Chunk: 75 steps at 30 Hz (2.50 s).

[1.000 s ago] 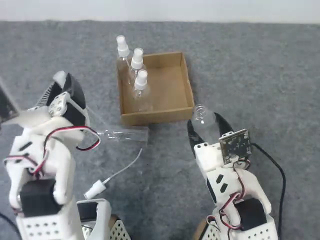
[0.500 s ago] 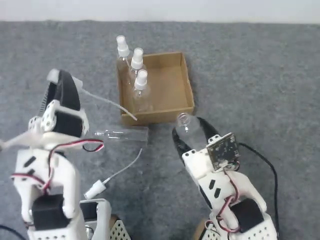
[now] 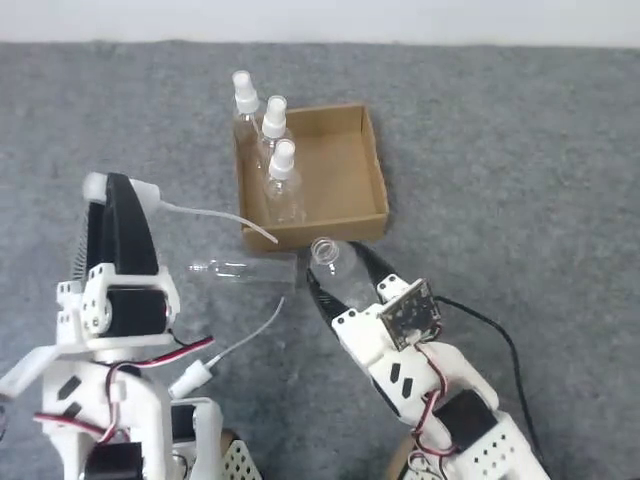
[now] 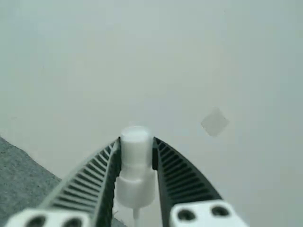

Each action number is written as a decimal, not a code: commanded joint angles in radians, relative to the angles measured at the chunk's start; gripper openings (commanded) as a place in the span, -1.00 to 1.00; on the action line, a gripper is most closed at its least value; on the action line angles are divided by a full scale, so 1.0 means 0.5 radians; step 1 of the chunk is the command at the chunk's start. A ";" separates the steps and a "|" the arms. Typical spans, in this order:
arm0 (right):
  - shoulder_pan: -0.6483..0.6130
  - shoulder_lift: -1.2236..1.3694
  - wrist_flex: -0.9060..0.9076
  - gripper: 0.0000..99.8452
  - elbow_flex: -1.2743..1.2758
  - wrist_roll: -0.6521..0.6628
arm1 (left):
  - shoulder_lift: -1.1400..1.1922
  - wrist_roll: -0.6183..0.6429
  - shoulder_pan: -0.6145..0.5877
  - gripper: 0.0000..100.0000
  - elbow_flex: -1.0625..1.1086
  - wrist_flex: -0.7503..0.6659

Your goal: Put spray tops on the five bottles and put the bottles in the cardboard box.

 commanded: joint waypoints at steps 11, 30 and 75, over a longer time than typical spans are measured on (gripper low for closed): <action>-0.250 -0.002 -0.106 -0.90 0.046 0.359 | -0.040 -0.025 0.138 -0.98 0.011 -0.040; -0.241 -0.002 -0.041 -0.90 0.046 0.362 | -0.107 -0.215 0.322 -0.98 -0.238 0.160; -0.241 -0.002 0.020 -0.90 0.046 0.356 | -0.110 -0.344 0.503 -0.98 -0.020 0.298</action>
